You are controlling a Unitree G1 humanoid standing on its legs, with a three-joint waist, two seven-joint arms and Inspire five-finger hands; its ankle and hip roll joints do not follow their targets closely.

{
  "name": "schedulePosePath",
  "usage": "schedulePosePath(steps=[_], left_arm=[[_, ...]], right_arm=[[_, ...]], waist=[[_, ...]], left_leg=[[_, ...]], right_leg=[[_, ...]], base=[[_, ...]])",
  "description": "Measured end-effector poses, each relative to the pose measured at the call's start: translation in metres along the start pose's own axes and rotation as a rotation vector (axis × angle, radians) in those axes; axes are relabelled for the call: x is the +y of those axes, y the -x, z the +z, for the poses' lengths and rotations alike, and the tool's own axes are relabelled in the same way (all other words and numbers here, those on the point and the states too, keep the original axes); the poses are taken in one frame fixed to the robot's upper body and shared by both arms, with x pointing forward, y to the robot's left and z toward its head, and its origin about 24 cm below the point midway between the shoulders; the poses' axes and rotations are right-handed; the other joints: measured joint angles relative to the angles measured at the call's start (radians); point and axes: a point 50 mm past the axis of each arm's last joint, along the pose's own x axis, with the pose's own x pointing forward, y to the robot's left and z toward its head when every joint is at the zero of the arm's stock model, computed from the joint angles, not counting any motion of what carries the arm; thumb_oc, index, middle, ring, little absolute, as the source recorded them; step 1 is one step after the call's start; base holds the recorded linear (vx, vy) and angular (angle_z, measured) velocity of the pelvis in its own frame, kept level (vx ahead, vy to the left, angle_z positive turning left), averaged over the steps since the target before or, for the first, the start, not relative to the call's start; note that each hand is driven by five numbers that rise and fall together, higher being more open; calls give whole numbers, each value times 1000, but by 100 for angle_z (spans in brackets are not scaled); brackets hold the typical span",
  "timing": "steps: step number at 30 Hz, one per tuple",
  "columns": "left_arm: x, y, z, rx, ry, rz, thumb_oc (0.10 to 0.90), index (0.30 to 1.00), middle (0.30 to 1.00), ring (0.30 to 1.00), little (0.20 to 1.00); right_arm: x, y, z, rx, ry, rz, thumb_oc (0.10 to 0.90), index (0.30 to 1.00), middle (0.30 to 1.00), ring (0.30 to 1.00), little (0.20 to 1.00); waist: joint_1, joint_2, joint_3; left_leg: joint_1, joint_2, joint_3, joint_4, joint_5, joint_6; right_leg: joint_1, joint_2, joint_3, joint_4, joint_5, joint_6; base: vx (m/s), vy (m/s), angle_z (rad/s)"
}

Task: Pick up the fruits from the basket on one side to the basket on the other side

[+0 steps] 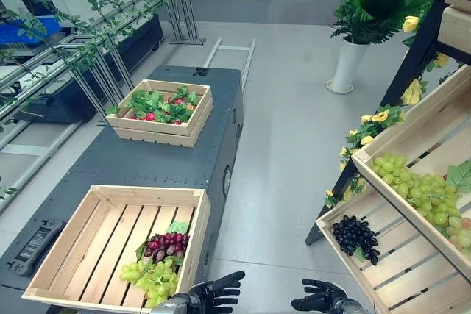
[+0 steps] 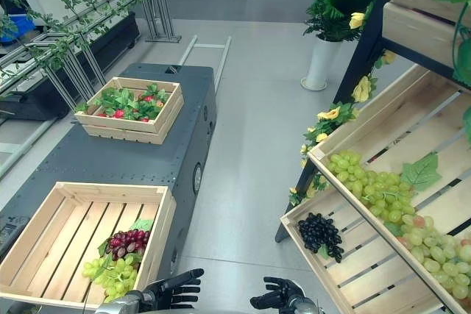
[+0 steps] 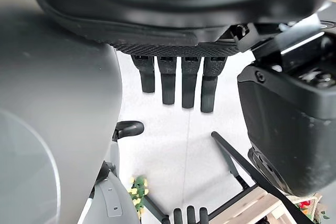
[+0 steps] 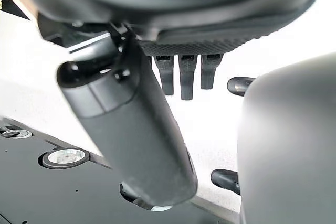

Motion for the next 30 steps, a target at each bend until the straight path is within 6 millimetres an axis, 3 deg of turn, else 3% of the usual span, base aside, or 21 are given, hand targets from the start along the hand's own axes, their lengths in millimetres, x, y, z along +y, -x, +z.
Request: schedulePosePath(steps=[14, 23, 30], left_arm=[[-5, 0, 12, -59, 2, -34, 800, 900, 900, 900, 900], [-27, 16, 77, -401, -13, -99, 800, 900, 900, 900, 900], [-12, 43, 113, -611, -219, 109, 800, 900, 900, 900, 900]], right_arm=[[0, 0, 3, -12, 1, 0, 800, 900, 900, 900, 900], [0, 0, 5, -19, 0, 5, 800, 900, 900, 900, 900], [-2, 2, -1, -7, -15, -3, 800, 900, 900, 900, 900]], waist=[[3, -6, 27], [9, -14, 39], [31, -11, 41]], left_leg=[[-2, 0, 0, 1, 0, 0], [-5, 0, -1, 1, 0, 0], [-8, 0, -5, 1, 0, 0]], right_leg=[[-2, 0, 0, 0, 0, 0], [-4, 0, -1, 0, 0, 0], [-6, 0, -3, 0, -1, 1]], base=[[0, 0, 0], [4, 1, 0], [21, 7, 1]])
